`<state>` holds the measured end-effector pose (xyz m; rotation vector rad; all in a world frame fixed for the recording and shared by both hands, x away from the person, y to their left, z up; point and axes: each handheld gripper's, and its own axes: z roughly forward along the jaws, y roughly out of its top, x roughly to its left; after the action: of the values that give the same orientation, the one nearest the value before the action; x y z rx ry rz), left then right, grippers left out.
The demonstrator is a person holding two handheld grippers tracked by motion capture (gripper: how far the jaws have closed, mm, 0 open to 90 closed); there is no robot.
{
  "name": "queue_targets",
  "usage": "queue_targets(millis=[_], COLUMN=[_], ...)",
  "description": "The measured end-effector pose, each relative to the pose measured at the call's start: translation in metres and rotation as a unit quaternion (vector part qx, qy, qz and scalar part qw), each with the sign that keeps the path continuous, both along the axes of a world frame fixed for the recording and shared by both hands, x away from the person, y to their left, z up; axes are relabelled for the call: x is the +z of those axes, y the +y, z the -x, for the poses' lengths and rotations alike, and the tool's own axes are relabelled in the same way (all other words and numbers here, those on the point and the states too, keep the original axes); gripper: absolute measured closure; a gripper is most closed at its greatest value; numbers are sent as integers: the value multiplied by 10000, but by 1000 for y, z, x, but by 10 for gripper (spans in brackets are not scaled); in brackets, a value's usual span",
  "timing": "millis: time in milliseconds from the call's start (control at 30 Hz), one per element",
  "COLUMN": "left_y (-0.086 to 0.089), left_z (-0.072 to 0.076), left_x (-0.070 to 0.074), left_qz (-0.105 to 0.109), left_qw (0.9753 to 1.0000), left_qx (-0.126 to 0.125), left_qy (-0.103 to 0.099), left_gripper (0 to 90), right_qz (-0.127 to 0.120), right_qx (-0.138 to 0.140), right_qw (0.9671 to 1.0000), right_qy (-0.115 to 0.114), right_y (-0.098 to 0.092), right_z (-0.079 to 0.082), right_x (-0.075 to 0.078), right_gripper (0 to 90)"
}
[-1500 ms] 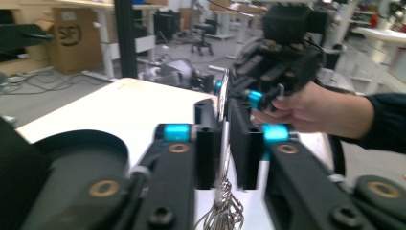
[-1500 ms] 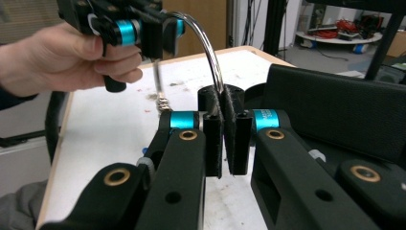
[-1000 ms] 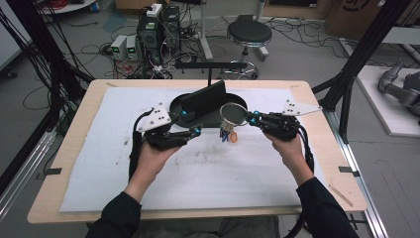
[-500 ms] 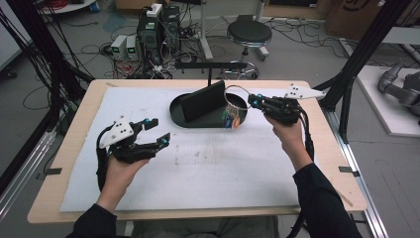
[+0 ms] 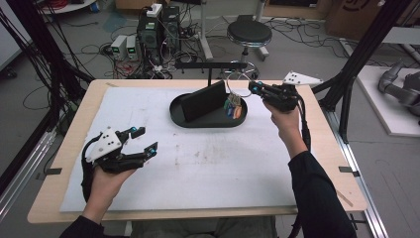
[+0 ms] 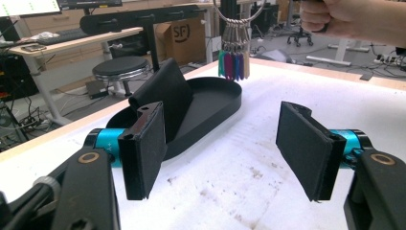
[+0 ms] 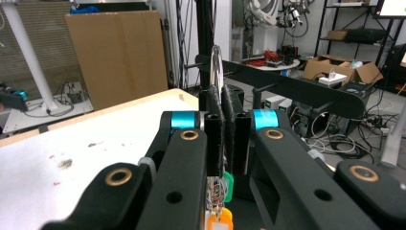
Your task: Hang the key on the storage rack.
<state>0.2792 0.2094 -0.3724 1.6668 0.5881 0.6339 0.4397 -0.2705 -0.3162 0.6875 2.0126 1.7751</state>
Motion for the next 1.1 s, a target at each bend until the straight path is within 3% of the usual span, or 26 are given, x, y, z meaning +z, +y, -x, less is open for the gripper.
queue_targets(millis=[233,567,733,1100], left_y=[10,14,14,12], left_z=[4,3,3,3], left_x=[-2,-7,-8,-9], left_qz=[77,188,196,213], left_qw=[9999,9998,9998,9997], left_qx=[93,7,-16,-115], left_qy=[-11,-48,-54,-76], left_gripper=[341,342,342,342], right_qz=[-5,-133,-293,-271], right_qx=[-169,-470,-565,-773], right_qw=[9997,9978,9964,9938], right_qy=[147,442,563,749], right_y=[0,-3,-3,-3], right_z=[-18,-37,-43,-55], right_x=[-5,-20,-26,-33], right_gripper=[888,888,888,888])
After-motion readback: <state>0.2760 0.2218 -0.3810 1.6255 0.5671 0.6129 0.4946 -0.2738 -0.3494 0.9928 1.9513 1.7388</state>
